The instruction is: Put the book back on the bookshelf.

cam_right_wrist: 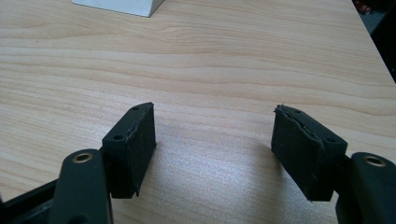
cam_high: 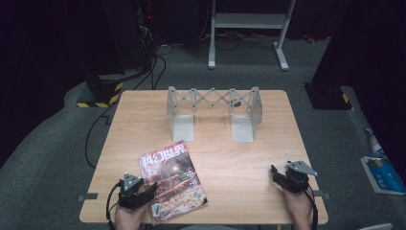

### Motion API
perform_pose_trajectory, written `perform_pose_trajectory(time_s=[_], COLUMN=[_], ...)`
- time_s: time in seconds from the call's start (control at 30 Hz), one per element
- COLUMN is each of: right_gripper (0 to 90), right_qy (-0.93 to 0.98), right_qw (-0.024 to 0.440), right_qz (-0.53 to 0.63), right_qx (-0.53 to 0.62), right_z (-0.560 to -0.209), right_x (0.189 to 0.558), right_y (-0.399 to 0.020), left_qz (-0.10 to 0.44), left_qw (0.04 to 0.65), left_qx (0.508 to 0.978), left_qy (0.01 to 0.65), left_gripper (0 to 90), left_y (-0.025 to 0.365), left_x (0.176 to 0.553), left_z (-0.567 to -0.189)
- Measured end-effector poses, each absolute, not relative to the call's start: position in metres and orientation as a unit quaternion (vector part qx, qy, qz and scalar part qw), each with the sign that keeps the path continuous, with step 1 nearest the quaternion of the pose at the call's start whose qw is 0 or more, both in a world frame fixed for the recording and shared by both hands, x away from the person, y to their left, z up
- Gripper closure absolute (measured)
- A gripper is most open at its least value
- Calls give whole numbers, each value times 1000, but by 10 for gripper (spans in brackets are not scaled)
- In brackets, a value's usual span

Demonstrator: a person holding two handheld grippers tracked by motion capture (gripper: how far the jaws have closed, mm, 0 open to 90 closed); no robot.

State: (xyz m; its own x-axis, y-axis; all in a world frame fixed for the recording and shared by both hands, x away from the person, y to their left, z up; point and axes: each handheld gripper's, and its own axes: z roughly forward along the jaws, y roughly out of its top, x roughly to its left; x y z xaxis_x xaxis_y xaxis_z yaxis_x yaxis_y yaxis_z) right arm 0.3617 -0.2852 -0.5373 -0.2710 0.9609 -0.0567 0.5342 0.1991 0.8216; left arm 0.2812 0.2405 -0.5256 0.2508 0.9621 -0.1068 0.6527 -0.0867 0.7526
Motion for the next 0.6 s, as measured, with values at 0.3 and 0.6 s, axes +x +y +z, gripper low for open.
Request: perform_pose_trajectory(time_s=[0.3, 0.6], right_gripper=[308, 308], right_qy=[714, 714], right_qw=[300, 301], right_qz=[355, 355], right_qx=[524, 523], right_z=[-537, -537], right_x=[362, 362], right_y=[-285, -285], left_qz=[216, 212], left_qw=[364, 368], left_qx=[709, 715], left_qy=[565, 555], left_gripper=[390, 390], left_y=[227, 210], left_x=[290, 302], left_z=[-526, -527])
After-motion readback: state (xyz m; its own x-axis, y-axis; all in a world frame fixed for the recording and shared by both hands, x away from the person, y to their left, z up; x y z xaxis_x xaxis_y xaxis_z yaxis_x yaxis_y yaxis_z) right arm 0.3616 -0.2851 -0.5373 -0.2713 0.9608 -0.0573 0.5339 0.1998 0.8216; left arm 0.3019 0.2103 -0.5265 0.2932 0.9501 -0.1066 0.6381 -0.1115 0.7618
